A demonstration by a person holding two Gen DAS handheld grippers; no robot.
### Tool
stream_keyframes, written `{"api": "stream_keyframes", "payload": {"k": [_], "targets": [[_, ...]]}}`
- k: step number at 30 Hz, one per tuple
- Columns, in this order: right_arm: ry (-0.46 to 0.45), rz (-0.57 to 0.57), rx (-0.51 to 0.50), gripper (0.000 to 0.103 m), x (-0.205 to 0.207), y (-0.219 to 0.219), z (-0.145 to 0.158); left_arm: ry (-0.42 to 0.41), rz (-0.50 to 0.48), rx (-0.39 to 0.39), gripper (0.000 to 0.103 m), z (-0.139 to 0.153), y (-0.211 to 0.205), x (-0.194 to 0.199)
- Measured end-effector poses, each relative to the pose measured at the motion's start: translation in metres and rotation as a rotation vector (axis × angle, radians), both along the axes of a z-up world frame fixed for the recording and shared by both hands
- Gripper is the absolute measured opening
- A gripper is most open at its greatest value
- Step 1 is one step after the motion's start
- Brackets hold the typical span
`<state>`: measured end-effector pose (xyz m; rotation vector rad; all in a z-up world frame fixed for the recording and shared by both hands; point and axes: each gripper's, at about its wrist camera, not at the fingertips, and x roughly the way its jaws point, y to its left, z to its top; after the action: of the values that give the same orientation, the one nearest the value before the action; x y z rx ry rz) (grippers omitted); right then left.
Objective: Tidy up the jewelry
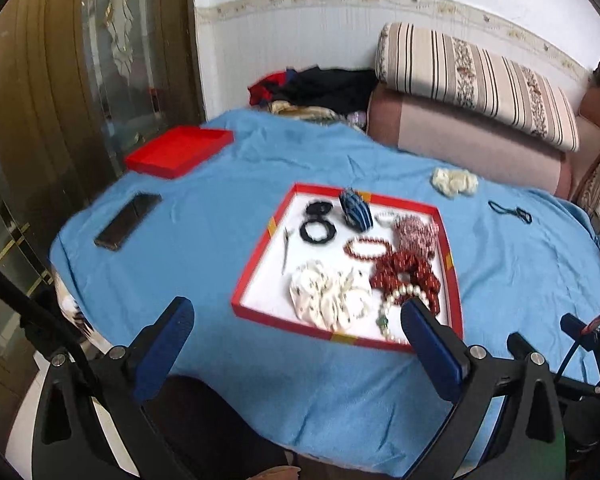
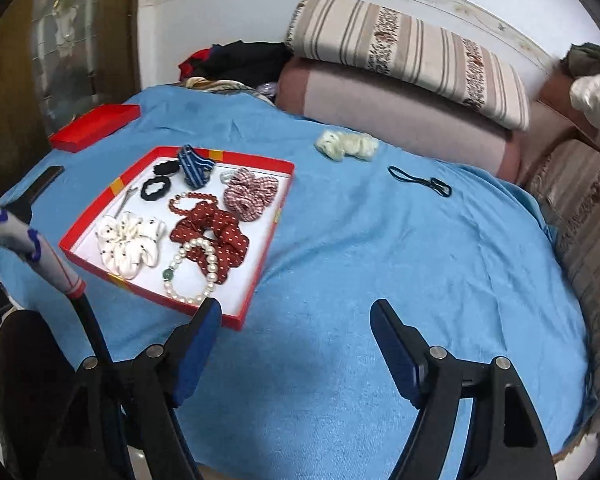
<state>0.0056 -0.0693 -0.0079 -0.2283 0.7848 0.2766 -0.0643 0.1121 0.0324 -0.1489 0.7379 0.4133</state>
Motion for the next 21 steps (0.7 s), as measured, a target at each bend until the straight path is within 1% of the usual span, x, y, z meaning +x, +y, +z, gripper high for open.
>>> {"api": "stream_keyframes", "payload": {"k": [4,9,16,21], "targets": [[0.023,-0.023,-0.007,0.081,0.005,0.000,-0.005,0.049,-0.008,-0.039,0.103,-0.015,0.001,0.005],[0.052,-0.031,-0.016,0.081,0.011,0.003,-0.013,0.080,-0.018,-0.054,0.103,-0.027,0.002,0.012],[0.054,-0.019,-0.038,0.081,0.014,0.015,-0.019,0.114,-0.016,-0.076,0.103,-0.039,0.011,0.021],[0.045,-0.007,-0.052,0.081,0.016,0.024,-0.021,0.121,-0.010,-0.092,0.103,-0.044,0.021,0.022]]}}
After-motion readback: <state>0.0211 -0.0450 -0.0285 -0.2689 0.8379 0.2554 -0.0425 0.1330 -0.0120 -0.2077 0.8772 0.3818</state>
